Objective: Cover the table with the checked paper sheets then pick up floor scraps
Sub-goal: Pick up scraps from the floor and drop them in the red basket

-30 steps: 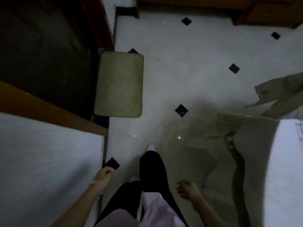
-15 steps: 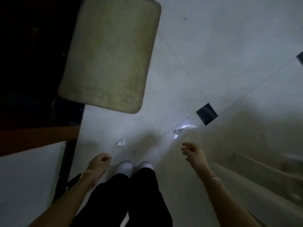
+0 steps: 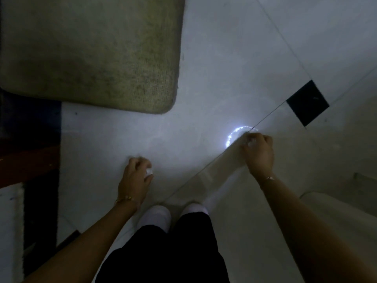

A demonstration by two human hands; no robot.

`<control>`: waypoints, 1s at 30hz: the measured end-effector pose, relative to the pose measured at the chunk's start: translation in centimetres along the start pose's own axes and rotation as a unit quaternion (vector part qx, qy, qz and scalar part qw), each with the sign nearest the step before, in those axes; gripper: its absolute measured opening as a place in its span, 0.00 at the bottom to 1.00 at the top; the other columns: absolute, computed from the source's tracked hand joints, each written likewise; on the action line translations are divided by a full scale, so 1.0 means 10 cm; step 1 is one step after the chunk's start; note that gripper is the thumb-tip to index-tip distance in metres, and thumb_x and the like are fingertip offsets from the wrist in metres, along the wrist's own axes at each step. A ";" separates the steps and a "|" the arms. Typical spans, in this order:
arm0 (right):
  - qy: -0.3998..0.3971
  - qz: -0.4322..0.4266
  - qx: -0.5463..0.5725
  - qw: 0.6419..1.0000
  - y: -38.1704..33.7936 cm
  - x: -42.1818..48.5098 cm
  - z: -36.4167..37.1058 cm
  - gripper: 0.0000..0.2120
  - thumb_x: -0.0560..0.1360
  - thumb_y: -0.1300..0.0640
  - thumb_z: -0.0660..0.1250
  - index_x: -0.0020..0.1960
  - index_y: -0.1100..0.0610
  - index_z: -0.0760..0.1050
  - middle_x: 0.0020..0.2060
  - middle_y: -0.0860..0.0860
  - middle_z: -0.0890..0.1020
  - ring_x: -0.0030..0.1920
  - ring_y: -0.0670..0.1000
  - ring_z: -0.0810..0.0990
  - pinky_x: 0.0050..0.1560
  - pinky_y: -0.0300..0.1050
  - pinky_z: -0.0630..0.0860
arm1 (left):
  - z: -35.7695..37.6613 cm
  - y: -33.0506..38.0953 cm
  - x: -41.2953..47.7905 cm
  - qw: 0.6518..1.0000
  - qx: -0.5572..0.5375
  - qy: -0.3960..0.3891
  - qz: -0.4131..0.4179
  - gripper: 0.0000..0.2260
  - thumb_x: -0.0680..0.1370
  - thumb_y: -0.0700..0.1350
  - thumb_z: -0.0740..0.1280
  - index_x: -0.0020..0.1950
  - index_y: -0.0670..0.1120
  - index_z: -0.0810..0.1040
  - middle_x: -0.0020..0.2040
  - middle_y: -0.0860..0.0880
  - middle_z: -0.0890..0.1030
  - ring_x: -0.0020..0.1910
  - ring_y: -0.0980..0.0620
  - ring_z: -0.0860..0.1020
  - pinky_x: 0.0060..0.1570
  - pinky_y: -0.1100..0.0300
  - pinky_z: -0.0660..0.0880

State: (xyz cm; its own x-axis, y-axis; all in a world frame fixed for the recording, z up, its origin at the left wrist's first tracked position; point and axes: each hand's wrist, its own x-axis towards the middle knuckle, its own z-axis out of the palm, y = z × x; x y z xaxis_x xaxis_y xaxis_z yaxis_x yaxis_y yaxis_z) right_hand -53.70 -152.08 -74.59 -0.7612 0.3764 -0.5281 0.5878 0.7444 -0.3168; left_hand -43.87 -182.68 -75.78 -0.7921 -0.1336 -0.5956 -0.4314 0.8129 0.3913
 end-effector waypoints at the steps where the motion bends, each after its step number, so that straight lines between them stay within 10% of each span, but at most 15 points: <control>1: -0.007 0.008 -0.006 1.000 0.00 0.01 0.02 0.12 0.73 0.60 0.65 0.56 0.58 0.79 0.57 0.58 0.75 0.52 0.60 0.78 0.50 0.43 0.70 | 0.02 -0.02 0.01 1.000 -0.010 0.000 0.004 0.05 0.74 0.38 0.68 0.48 0.44 0.75 0.55 0.42 0.70 0.50 0.40 0.75 0.42 0.50 0.75; 13: -0.114 0.116 0.216 0.963 -0.49 -1.16 -1.12 0.06 0.73 0.67 0.66 0.48 0.60 0.78 0.34 0.52 0.77 0.35 0.52 0.75 0.38 0.43 0.76 | -1.52 0.50 -0.75 0.950 -0.280 -0.006 -0.140 0.10 0.74 0.36 0.69 0.36 0.50 0.78 0.32 0.50 0.80 0.36 0.47 0.77 0.45 0.52 0.77; 21: -0.084 0.145 0.289 0.943 -1.18 -2.66 -3.06 0.07 0.73 0.65 0.66 0.42 0.55 0.77 0.35 0.51 0.77 0.35 0.51 0.75 0.44 0.48 0.76 | -3.37 1.74 -2.16 0.940 -0.328 -0.008 -0.100 0.10 0.75 0.33 0.66 0.36 0.46 0.75 0.24 0.53 0.78 0.24 0.64 0.76 0.27 0.74 0.71; 30: -0.027 0.123 0.388 0.913 -1.36 -4.24 -4.57 0.10 0.73 0.66 0.66 0.38 0.54 0.77 0.34 0.50 0.78 0.34 0.47 0.75 0.36 0.37 0.73 | -4.79 2.45 -3.68 0.935 -0.352 -0.013 -0.037 0.07 0.75 0.34 0.66 0.41 0.45 0.76 0.35 0.47 0.79 0.39 0.48 0.77 0.42 0.57 0.73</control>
State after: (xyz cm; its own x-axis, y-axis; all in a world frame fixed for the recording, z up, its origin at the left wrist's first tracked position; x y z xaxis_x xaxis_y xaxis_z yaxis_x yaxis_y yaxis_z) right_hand -41.93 -152.99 -11.85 -0.5781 0.4358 -0.6899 0.7717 0.0174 -0.6357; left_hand -46.01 -184.97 -10.69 -0.7424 -0.1537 -0.6521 -0.6688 0.2268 0.7080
